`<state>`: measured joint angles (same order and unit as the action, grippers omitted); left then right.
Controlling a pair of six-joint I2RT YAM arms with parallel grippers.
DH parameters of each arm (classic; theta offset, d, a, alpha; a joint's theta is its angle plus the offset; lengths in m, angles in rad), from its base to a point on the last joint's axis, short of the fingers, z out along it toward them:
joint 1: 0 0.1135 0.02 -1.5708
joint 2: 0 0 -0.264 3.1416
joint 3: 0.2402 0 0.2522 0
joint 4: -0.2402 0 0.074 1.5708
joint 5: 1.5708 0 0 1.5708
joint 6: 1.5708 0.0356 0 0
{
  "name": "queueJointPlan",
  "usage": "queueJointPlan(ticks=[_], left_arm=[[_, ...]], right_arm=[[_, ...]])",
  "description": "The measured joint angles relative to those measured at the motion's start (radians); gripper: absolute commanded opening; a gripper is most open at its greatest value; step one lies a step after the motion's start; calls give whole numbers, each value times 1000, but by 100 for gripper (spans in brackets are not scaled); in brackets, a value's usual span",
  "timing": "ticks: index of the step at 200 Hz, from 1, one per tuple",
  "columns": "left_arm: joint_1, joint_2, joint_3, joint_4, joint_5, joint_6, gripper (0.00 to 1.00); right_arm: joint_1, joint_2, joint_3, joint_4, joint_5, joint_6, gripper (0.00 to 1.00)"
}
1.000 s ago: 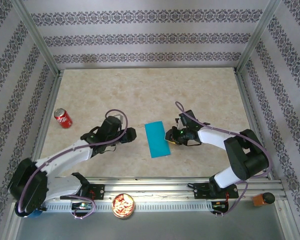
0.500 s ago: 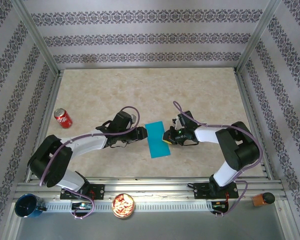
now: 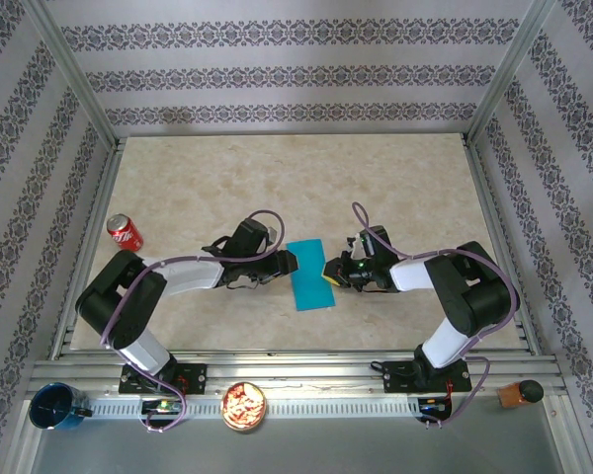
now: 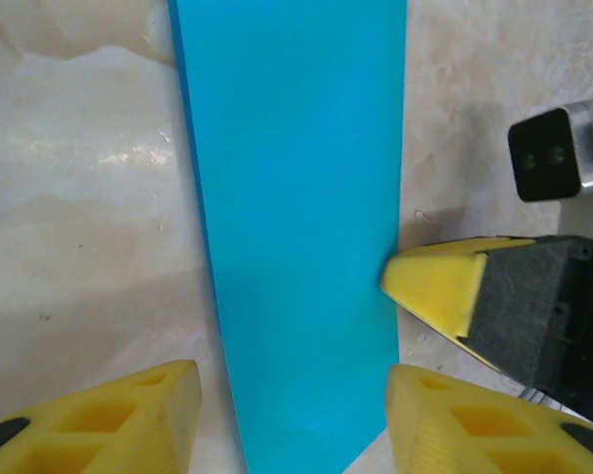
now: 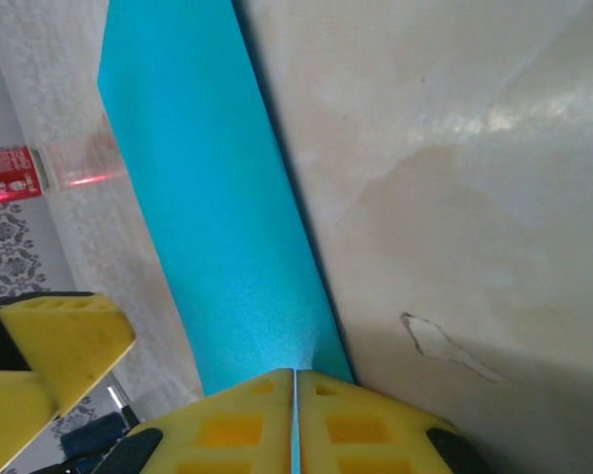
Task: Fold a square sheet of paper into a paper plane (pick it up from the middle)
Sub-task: Third fold the triangle at the center of the table.
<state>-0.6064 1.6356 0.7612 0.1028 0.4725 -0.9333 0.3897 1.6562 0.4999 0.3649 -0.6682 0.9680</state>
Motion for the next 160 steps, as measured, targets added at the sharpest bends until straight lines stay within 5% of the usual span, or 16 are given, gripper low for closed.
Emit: queueJointPlan(ticks=[160], left_arm=[[0,74,16,60,3,-71,44]], right_arm=[[0,1,-5,10,5,21,10]])
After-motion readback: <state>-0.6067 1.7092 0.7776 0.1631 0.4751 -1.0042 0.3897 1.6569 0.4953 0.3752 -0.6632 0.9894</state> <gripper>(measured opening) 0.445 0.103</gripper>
